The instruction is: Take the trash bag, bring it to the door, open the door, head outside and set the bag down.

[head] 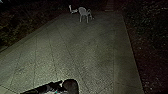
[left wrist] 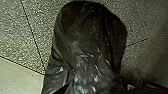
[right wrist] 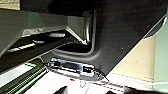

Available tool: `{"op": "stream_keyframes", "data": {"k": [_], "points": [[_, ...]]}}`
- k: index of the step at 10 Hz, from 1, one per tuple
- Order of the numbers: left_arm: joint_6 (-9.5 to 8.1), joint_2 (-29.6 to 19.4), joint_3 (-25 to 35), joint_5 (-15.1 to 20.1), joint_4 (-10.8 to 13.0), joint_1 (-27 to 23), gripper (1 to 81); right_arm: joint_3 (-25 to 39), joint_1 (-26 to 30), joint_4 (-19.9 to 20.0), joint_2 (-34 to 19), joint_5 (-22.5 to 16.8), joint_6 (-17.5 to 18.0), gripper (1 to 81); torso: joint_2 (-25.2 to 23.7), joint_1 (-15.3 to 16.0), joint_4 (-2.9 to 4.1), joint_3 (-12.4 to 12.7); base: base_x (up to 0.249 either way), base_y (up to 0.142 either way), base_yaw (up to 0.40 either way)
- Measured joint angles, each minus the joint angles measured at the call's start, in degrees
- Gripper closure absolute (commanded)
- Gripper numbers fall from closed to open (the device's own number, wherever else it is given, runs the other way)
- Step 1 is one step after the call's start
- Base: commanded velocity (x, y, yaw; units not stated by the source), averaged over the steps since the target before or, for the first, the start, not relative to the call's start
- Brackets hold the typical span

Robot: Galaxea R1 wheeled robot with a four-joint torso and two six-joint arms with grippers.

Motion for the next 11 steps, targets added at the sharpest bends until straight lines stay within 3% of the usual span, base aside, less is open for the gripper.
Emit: {"op": "stream_keyframes", "data": {"k": [3, 5, 8, 9, 11], "points": [[0.05, -0.5, -0.3, 1.4, -0.3, 0.1, 1.0, 0.0, 0.0, 0.0, 0.0, 0.0, 0.0, 1.0, 0.0, 0.0, 0.0, 0.0, 0.0, 0.0, 0.0], [0.66, -0.5, -0.2, 1.7, -0.4, 2.9, 1.0, 0.0, 0.0, 0.0, 0.0, 0.0, 0.1, 1.0, 0.0, 0.0, 0.0, 0.2, 0.0, 0.0, 0.0], [5.21, 0.2, 0.2, 2.3, -0.4, 13.4, 1.0, 0.0, -0.2, 0.0, 0.1, -0.4, 0.0, 1.0, 0.0, 0.0, -0.02, 4.2, 0.0, 0.0, 0.0], [6.69, 0.3, 0.2, 1.4, -0.4, 16.8, 1.0, 0.0, -0.3, 0.0, 0.2, -0.4, 0.0, 1.0, 0.0, 0.0, -0.46, 5.4, 0.0, 0.0, 0.0], [10.12, 1.4, 0.2, -0.6, -0.4, 23.8, 1.0, 0.0, -0.5, 0.0, 0.6, -0.4, 0.0, 1.0, 0.0, 0.0, -3.02, 8.3, 0.0, 0.0, 0.0]]}}
